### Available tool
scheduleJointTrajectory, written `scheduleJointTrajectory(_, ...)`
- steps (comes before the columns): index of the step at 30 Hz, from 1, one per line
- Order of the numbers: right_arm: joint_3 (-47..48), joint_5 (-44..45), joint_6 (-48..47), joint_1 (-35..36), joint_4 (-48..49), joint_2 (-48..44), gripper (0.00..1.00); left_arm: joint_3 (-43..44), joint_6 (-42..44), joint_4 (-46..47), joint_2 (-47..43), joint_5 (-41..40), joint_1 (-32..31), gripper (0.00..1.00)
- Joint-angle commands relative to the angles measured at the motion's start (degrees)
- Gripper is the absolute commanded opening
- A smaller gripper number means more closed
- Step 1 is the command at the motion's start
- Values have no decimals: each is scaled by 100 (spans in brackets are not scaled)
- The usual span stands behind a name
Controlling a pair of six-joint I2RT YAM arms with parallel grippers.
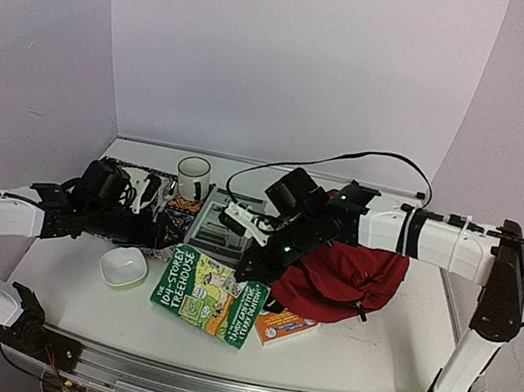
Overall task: Pack the student bag
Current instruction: Pick up the book from the center of the board, then pass from the right arm to the left
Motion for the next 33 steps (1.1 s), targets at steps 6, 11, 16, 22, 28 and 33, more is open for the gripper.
scheduleJointTrajectory(6,-821,861,1646,-267,1860,-986,0,-403,-1297,346,-723,-698,43,87)
scheduleJointTrajectory(11,-1254,1151,2308,-267,2754,-1166,0,-658,-1834,666,-698,-473,43,88)
scheduleJointTrajectory(16,-1552,1110,2805,-268,3413,-1120,0,-863,-2285,1610,-435,107,43,88)
scheduleJointTrajectory(22,-1776,998,3251,-267,4001,-998,0,-822,-2599,2007,100,414,28,88)
scheduleJointTrajectory(28,-1793,994,3383,-266,4263,-942,0,-823,-2777,2163,766,502,-121,88)
scheduleJointTrajectory(33,-1784,902,3489,-255,4364,-832,0,-815,-3000,2944,1151,759,-263,86)
